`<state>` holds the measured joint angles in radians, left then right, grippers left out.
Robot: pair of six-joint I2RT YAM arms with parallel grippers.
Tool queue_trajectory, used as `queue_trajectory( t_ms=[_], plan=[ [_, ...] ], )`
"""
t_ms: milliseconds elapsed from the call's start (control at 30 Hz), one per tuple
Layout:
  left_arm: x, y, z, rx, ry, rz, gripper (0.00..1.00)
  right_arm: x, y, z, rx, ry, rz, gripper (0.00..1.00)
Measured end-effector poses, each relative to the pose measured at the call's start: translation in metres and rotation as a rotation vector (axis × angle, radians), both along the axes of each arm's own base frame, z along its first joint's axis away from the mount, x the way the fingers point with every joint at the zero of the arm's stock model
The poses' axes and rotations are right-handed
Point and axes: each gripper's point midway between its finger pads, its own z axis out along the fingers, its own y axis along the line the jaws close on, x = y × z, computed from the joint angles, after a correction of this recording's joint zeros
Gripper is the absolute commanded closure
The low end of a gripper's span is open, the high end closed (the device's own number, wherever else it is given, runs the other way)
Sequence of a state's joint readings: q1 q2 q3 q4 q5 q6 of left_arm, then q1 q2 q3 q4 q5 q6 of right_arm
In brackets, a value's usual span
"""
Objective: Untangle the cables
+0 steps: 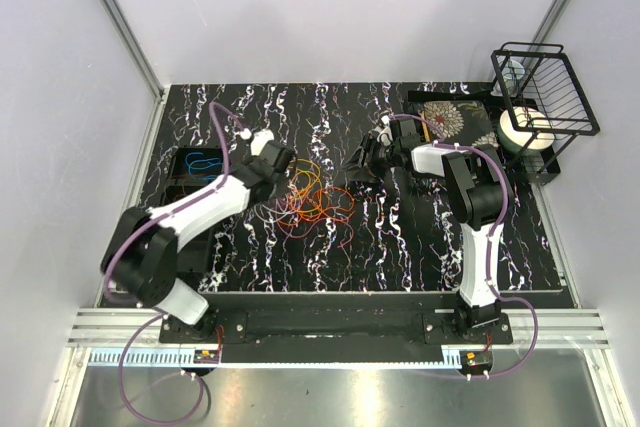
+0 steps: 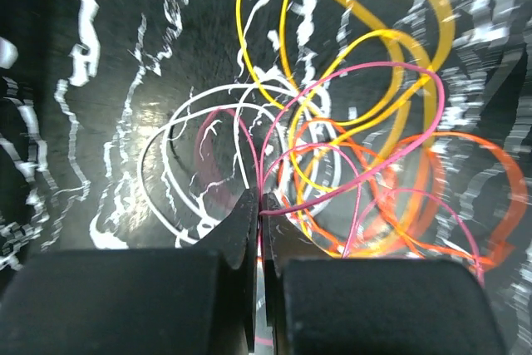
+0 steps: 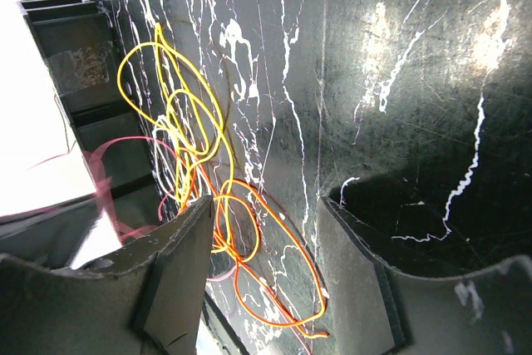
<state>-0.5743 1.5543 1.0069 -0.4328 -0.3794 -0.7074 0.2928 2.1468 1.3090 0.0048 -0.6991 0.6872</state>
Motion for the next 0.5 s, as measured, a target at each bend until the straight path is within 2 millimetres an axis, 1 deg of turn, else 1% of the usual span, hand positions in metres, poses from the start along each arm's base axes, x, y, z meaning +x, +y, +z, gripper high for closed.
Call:
queue_trajectory(
  t_ms=[133, 200, 300, 367, 500],
  plan=[
    [-0.003, 0.005, 0.046, -0.035, -0.083, 0.003, 1.0, 0.0, 0.0, 0.0, 0.0, 0.0, 0.0, 0.4],
    [-0.005, 0.009, 0.065, -0.045, -0.115, 0.006, 1.0, 0.0, 0.0, 0.0, 0.0, 0.0, 0.0, 0.4],
    [-0.012, 0.019, 0.094, -0.048, -0.167, 0.017, 1.0, 0.0, 0.0, 0.0, 0.0, 0.0, 0.0, 0.4],
    [-0.02, 0.03, 0.115, -0.042, -0.204, 0.03, 1.0, 0.0, 0.0, 0.0, 0.0, 0.0, 0.0, 0.4],
    [-0.041, 0.059, 0.16, -0.024, -0.285, 0.071, 1.0, 0.0, 0.0, 0.0, 0.001, 0.0, 0.001, 0.4]
  ],
)
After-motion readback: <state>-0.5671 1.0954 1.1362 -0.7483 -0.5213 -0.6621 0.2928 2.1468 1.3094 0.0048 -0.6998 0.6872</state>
